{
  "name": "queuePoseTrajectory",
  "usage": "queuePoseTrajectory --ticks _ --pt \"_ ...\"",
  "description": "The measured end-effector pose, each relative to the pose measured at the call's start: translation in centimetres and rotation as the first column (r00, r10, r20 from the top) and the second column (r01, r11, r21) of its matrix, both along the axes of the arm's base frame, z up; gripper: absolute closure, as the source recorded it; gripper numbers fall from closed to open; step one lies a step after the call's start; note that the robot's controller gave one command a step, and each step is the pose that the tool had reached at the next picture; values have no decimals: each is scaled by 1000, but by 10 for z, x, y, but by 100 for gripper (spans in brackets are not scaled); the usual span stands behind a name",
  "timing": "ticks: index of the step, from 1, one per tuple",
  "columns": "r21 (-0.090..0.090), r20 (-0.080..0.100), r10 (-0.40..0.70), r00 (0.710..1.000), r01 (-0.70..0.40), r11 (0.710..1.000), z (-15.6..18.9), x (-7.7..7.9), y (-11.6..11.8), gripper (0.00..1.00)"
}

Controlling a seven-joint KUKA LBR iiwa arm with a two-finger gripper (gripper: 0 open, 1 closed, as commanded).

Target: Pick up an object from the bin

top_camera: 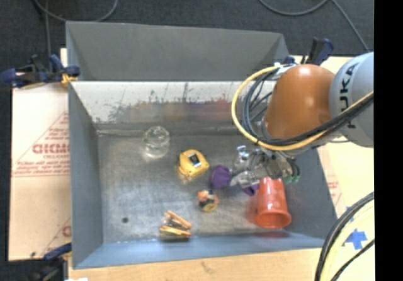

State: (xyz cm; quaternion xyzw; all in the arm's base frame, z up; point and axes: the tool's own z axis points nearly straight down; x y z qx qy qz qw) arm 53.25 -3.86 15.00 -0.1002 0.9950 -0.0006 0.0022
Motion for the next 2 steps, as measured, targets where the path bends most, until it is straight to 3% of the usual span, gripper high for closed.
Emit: queuePoseTrajectory --ticks 1,2 --pt "1 -7 27 1000 -27 1000 38 -8 -3 100" --pt "-1 4 27 1000 -27 1000 68 -5 -5 100"
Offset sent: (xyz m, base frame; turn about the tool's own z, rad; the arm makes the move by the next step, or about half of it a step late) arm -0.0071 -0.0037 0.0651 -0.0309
